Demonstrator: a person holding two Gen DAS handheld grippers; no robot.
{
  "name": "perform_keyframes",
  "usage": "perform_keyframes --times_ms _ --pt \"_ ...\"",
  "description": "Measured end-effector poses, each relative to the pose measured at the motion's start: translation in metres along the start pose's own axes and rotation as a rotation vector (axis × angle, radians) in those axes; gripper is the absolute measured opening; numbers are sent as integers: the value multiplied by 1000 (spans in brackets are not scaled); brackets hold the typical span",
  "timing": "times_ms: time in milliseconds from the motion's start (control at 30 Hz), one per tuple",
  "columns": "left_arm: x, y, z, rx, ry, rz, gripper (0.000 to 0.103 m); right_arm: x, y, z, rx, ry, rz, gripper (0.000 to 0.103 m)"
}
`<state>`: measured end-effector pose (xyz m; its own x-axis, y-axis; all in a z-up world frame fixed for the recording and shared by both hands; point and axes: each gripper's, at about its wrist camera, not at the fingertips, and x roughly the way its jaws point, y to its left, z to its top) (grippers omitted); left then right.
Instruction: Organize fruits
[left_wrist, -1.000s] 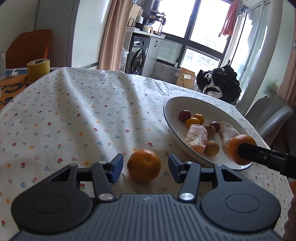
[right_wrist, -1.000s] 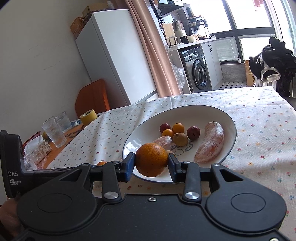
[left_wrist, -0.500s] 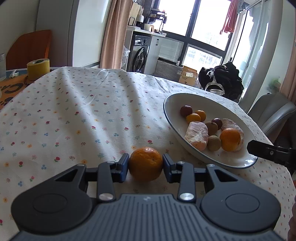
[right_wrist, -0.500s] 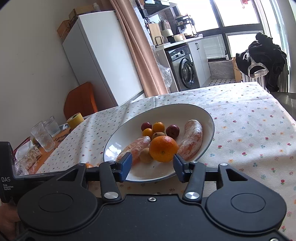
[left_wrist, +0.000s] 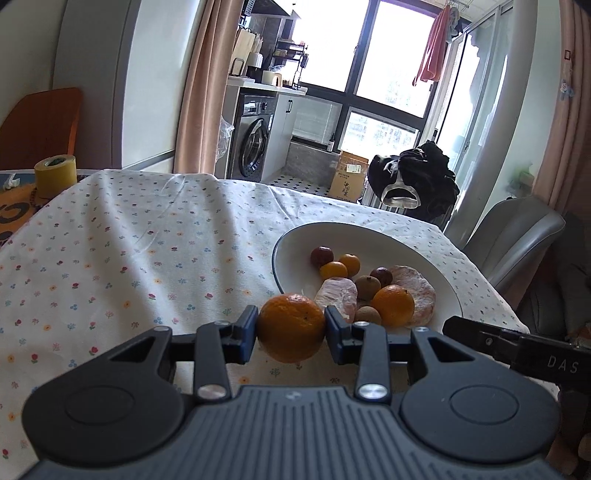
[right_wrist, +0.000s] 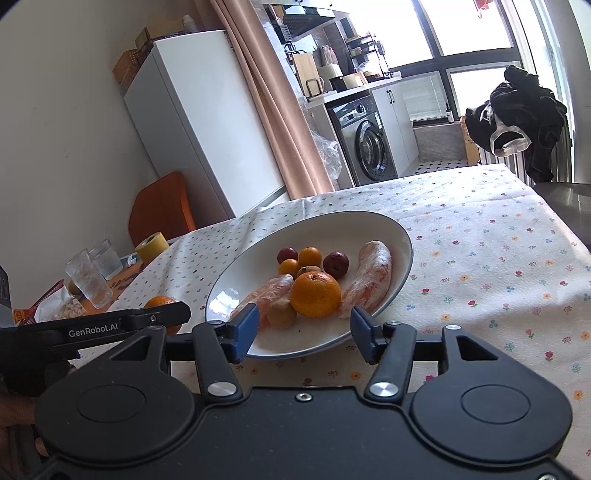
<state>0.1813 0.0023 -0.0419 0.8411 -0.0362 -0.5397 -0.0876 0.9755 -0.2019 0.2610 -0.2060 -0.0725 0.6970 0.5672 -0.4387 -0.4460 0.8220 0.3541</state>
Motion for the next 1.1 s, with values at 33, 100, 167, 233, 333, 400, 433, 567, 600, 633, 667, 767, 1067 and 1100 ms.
perform_keyframes --times_ms 33,100,167,233,333,400,433,567,600,633,667,767,1067,1100 --pt "1 -4 1 4 0 -9 37 -1 -1 0 0 -1 -2 57" --pt "2 -11 2 14 -1 -21 37 -4 -3 -1 1 -3 -4 58" --pt "3 -17 3 23 0 -34 37 -6 -5 -1 3 -3 -5 58" --pt "5 -22 5 30 1 -42 37 -7 -6 -1 3 -2 -5 59" --pt "9 -29 6 41 3 -55 37 -8 -8 -1 1 -2 -3 62" --pt "12 -35 6 48 8 -62 37 -10 -11 -2 0 0 -4 63" --pt "13 -36 6 50 10 -64 37 -10 -12 -2 1 1 -3 63" --pt "22 -45 7 50 25 -69 37 -14 -19 -4 7 1 -1 65" --pt "24 -47 7 48 27 -70 37 -15 -20 -4 11 0 -2 65" --pt "25 -49 7 40 30 -72 38 -17 -21 -5 14 -2 0 66" --pt "27 -50 7 29 35 -70 38 -19 -22 -5 19 -5 2 66" --pt "30 -56 7 25 46 -59 42 -24 -27 -5 30 -17 19 69" --pt "21 -50 1 22 51 -26 58 -17 -31 -7 31 -1 17 71" --pt "21 -48 1 22 52 -25 59 -16 -31 -7 32 0 13 72"
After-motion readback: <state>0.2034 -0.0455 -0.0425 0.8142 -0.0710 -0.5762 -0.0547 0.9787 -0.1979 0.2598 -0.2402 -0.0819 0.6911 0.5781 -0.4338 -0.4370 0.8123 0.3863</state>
